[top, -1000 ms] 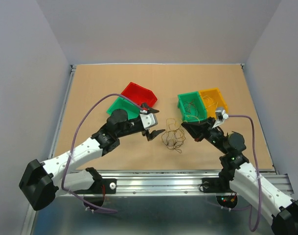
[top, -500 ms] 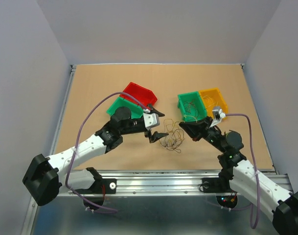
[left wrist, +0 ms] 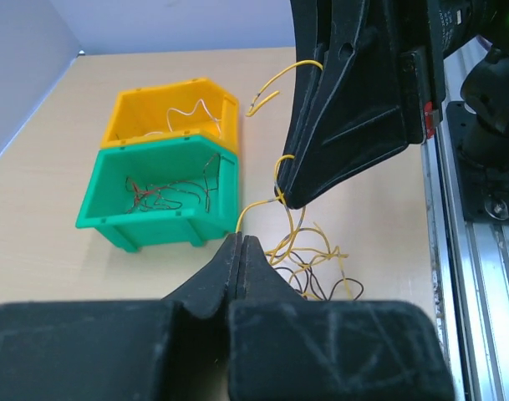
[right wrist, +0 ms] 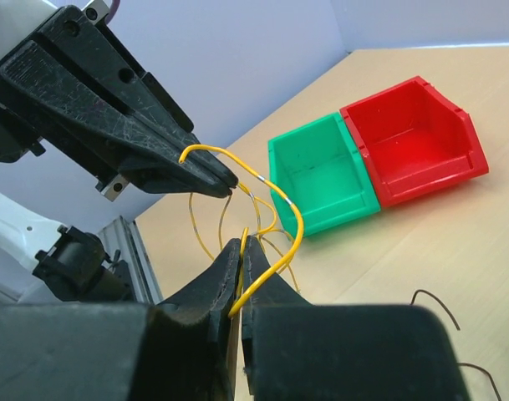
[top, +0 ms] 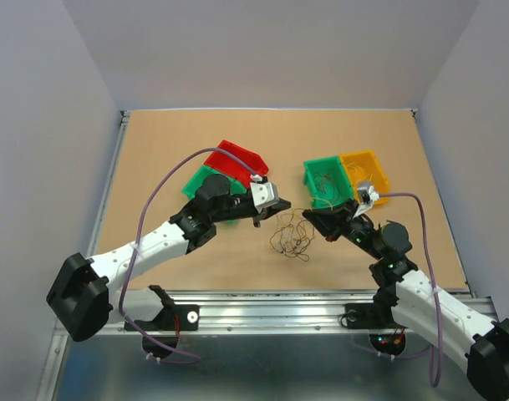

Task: Untangle the cables

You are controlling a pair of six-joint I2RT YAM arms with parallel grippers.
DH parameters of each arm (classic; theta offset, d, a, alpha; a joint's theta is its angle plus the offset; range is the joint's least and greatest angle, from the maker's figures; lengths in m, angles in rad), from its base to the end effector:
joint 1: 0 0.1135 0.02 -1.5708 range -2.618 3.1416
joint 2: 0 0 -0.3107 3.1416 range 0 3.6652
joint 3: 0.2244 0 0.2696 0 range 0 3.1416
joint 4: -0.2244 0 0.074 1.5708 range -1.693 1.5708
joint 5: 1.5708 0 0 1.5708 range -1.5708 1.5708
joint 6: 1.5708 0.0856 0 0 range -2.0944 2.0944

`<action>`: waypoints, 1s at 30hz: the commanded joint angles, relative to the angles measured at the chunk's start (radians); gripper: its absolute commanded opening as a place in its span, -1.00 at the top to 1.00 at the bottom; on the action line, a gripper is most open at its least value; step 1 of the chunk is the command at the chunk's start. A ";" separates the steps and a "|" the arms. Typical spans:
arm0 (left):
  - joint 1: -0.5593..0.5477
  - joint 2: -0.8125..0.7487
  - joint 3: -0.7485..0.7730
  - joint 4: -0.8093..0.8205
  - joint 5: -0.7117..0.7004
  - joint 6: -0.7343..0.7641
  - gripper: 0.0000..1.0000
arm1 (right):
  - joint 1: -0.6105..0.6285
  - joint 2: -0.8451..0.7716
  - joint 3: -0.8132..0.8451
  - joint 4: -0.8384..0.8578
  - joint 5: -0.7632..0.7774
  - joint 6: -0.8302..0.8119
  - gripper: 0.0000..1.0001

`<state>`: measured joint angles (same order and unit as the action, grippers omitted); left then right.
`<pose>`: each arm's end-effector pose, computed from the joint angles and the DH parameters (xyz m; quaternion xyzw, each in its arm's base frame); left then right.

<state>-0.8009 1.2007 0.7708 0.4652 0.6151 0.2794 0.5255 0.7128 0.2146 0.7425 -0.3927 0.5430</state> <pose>0.1840 -0.2608 0.3532 0.5272 0.4557 -0.3799 0.6083 0.1506 0.1252 0.2808 -0.1484 0.6052 0.4969 0.6040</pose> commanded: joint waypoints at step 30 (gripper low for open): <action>0.011 0.062 0.140 -0.185 0.022 0.061 1.00 | 0.010 -0.007 -0.001 0.093 -0.014 -0.087 0.41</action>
<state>-0.7910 1.2942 0.8818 0.2447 0.6167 0.3382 0.5255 0.7074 0.2142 0.7673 -0.3748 0.4911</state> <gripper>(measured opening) 0.030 0.092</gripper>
